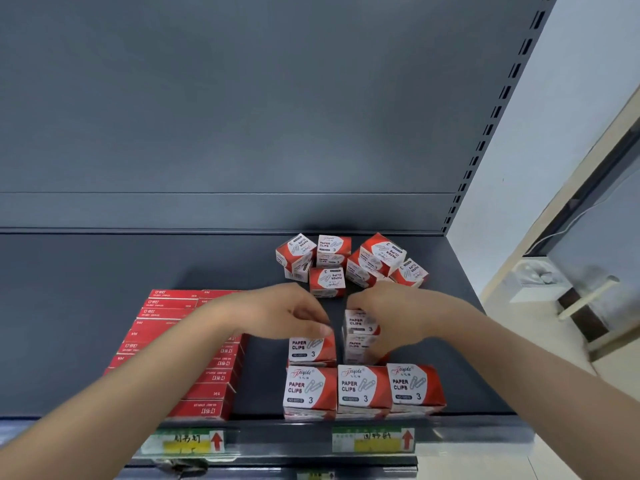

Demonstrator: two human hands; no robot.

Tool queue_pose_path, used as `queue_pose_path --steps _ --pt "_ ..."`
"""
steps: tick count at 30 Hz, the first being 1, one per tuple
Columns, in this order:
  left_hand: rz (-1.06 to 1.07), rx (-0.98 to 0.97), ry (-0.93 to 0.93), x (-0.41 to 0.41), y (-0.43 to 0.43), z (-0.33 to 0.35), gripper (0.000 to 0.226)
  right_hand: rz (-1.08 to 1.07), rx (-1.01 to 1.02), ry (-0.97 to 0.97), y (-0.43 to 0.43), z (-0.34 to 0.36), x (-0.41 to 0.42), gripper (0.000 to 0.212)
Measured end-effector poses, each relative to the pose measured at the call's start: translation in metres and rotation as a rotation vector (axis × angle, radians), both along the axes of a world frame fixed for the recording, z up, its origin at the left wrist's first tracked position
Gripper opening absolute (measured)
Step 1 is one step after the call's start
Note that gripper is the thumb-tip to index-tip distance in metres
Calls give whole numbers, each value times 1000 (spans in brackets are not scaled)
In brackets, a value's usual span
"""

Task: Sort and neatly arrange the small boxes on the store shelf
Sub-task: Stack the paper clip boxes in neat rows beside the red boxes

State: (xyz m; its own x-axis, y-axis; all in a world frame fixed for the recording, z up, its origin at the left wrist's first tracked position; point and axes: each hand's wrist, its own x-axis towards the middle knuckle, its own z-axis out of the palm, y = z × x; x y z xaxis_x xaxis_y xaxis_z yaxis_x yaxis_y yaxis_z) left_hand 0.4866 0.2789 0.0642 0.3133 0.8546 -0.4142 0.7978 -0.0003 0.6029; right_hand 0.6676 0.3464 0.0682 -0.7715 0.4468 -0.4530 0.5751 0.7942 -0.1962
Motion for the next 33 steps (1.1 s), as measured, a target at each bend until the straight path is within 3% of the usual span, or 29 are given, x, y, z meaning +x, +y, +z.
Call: queue_pose_path --steps 6,11,14,19,21,24,27,33 --pt "12 -69 -63 -1 -3 -5 26 17 -229 33 9 0 8 35" --pt "-13 -86 -70 0 -5 -8 26 12 -334 52 1 -4 9 35" --pt "-14 -26 -58 -3 -2 -4 24 -17 -248 100 5 0 13 35" --pt "272 454 -93 -8 28 9 19 -465 93 747 31 20 25 15" --pt "304 623 83 -6 46 13 28 -549 278 682 44 16 23 40" --pt "275 647 264 -7 72 13 46 -573 241 404 53 -1 15 76" --pt "233 544 300 -7 89 6 60 -586 226 402 57 -13 12 66" --pt "-37 502 308 24 94 0 73 -790 221 673 65 4 37 47"
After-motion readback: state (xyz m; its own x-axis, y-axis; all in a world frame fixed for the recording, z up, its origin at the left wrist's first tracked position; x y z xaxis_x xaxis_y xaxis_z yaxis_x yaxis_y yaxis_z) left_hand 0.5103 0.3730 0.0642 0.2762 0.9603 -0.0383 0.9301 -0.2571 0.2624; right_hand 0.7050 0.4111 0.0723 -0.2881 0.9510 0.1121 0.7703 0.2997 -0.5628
